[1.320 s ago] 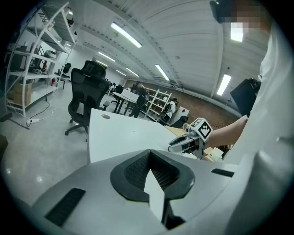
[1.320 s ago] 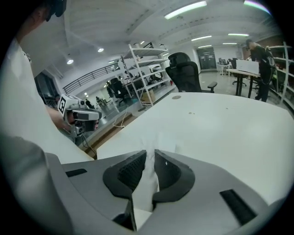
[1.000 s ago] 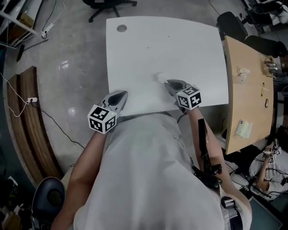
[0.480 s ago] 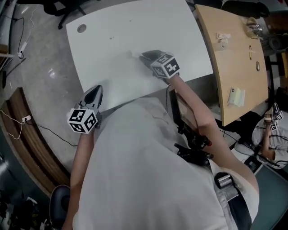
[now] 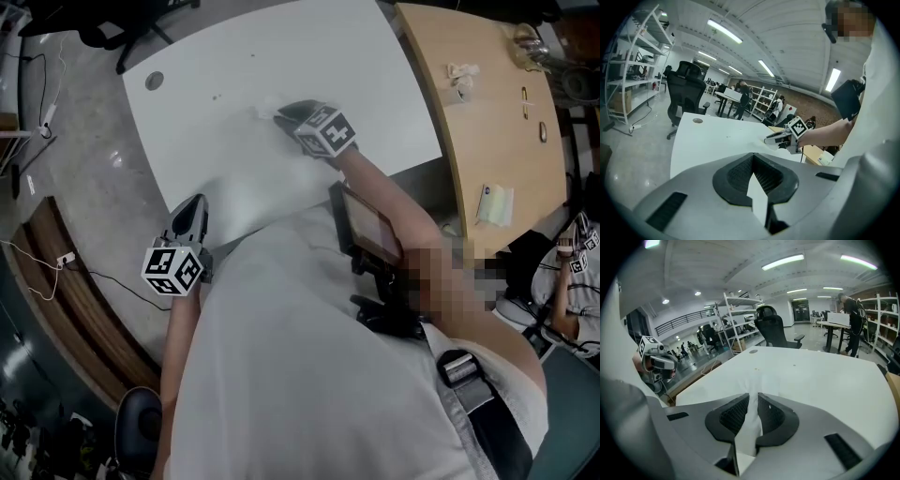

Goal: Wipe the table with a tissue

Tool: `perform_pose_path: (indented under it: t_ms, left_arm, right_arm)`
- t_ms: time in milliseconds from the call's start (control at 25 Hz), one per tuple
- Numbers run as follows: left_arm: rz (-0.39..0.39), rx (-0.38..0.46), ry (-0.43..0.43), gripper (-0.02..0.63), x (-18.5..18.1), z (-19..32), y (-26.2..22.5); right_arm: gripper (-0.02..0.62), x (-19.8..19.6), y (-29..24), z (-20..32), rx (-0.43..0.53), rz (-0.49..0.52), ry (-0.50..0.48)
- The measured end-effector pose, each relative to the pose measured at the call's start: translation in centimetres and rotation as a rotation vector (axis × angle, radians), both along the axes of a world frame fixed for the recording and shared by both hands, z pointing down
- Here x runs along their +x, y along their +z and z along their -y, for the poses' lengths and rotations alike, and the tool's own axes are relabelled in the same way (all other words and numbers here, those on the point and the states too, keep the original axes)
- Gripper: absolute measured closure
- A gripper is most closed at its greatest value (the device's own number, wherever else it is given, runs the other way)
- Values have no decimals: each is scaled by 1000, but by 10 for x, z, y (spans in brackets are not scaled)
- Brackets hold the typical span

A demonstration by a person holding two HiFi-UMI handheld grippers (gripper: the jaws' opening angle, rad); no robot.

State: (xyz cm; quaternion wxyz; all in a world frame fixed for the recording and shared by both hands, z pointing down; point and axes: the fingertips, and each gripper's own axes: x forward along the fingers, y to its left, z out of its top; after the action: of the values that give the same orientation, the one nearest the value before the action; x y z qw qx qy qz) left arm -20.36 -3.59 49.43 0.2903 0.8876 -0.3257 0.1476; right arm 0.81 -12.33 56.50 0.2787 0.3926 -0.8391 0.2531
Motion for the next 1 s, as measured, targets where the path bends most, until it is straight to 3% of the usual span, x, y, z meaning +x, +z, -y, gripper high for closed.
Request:
perform_pose_path:
  t_ms: [440, 840, 1000]
  left_arm:
    - [-37, -3, -67, 601, 27, 16, -12]
    - [9, -59, -148, 601, 26, 2, 5]
    - [23, -78, -177, 600, 21, -4, 8]
  right_arm:
    - [535, 39, 20, 42, -32, -12, 64]
    - [535, 70, 35, 105, -7, -48, 105]
    - [535, 75, 42, 137, -3, -106, 68]
